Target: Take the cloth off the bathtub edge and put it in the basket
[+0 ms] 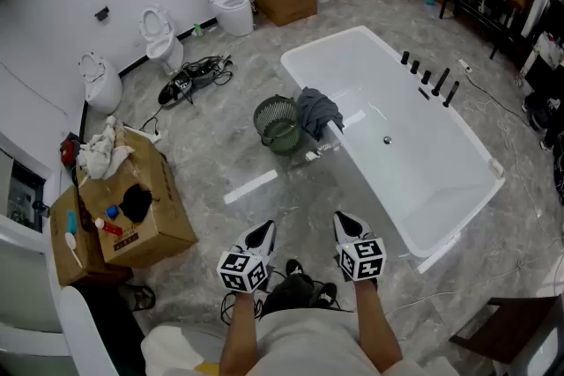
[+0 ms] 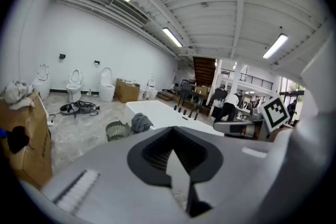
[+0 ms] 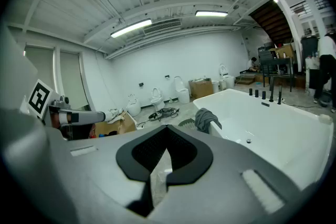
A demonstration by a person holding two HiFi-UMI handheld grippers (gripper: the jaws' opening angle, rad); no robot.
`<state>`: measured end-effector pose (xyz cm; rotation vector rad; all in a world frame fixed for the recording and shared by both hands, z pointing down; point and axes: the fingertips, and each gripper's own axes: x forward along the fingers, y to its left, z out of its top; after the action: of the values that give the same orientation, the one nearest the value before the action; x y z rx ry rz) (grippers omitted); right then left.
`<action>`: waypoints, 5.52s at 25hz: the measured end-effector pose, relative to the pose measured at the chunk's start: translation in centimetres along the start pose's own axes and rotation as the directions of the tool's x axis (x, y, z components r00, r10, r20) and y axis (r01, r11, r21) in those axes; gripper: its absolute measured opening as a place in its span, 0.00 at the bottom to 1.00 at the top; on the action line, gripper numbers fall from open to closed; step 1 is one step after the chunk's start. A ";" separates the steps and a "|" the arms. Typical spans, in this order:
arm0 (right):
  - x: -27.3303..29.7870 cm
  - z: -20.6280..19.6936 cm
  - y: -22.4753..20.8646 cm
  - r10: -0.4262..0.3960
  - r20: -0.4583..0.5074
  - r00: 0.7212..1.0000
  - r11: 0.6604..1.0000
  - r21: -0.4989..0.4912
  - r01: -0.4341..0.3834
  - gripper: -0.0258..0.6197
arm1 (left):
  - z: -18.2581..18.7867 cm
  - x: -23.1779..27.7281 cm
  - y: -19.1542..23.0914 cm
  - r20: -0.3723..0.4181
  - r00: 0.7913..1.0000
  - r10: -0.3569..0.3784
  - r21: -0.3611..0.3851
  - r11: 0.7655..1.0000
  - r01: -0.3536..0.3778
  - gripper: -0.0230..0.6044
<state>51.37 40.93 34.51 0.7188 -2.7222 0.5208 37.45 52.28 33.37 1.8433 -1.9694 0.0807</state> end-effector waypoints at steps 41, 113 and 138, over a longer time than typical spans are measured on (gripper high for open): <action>32.0 8.8 -0.1 -0.196 -0.097 0.976 0.978 0.056 0.202 0.04 | 13.7 16.6 36.1 -0.006 0.991 -0.134 -0.099 0.986 0.133 0.12; 64.7 -6.8 -36.3 -0.115 -0.497 0.860 0.986 0.050 0.161 0.85 | -8.1 74.3 34.8 -0.616 0.453 -0.644 -0.066 0.615 0.785 0.81; 71.2 -2.3 -29.1 -0.293 -0.333 0.896 0.955 -0.143 0.260 0.19 | -3.9 73.5 35.3 -0.450 0.573 -0.685 -0.067 0.666 0.743 0.26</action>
<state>7.17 -11.49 69.36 0.8770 -2.2491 0.4037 3.43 -11.35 71.59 2.3212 -0.8128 0.3487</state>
